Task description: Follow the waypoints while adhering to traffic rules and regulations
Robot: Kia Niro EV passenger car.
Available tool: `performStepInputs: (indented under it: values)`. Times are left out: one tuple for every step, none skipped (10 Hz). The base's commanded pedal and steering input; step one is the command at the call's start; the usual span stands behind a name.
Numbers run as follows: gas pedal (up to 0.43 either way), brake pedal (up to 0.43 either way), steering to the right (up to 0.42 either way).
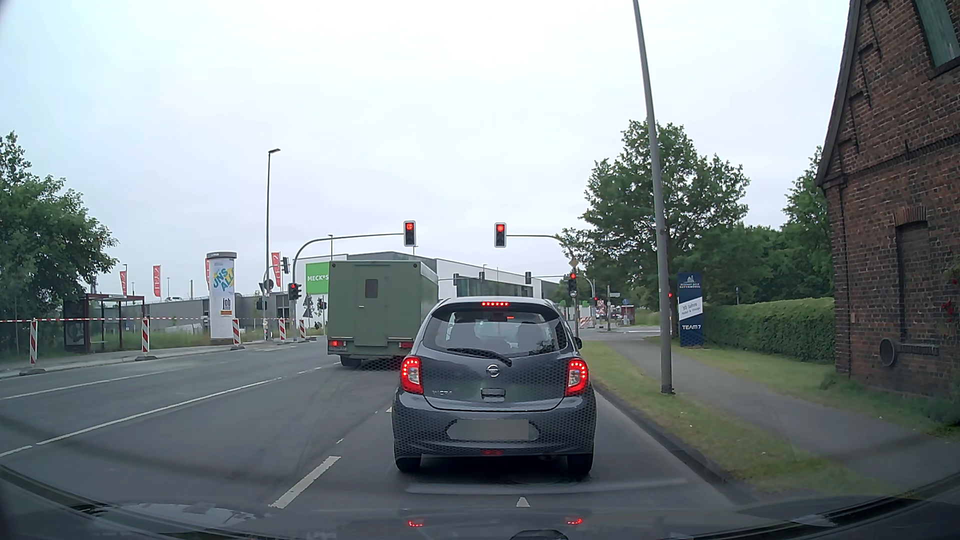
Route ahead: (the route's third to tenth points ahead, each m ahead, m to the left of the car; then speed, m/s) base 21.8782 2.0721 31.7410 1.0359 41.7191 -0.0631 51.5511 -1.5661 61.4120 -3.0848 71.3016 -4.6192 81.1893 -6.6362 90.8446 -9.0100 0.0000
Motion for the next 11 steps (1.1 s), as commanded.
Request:
performStepInputs:
  values:
    - [0.0,0.0,0.0]
    - [0.0,0.0,0.0]
    - [0.0,0.0,0.0]
    - [0.0,0.0,0.0]
    - [0.0,0.0,0.0]
    - [0.0,0.0,0.0]
    - [0.0,0.0,0.0]
    - [0.0,0.0,-0.002]
    - [0.0,0.0,-0.002]
    - [0.0,0.0,-0.002]
    - [0.0,0.0,-0.002]
